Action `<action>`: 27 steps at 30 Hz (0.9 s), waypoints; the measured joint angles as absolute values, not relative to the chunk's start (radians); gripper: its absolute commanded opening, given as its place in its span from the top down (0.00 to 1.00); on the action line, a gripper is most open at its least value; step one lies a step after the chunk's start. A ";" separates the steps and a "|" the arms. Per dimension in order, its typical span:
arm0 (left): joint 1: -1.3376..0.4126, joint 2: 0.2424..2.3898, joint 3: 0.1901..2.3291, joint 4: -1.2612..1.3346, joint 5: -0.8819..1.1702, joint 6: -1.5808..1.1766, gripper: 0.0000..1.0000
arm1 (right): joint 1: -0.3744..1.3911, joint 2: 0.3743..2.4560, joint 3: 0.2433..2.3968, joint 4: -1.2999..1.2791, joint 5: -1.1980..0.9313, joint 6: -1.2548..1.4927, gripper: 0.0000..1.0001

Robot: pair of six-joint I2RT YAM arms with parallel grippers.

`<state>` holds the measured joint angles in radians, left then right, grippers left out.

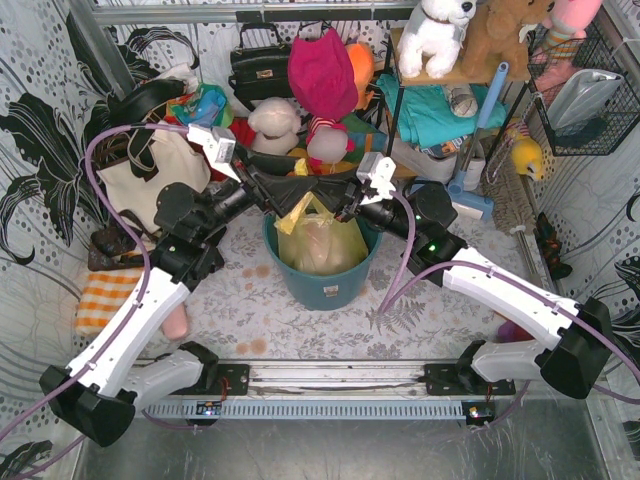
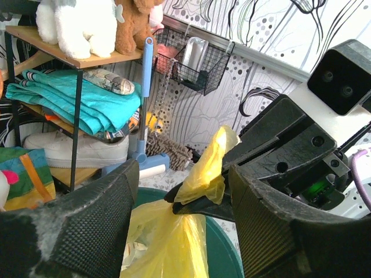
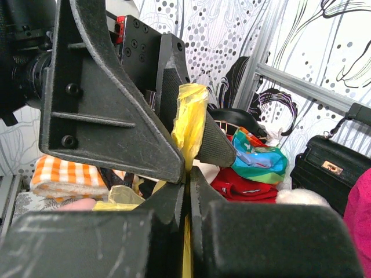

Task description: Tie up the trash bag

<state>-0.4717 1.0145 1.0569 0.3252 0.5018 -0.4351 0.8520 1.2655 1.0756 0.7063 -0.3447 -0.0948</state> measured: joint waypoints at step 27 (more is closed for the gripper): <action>-0.472 1.073 1.037 0.443 0.489 -0.485 0.98 | 0.855 1.222 1.076 0.608 -0.368 -0.157 0.53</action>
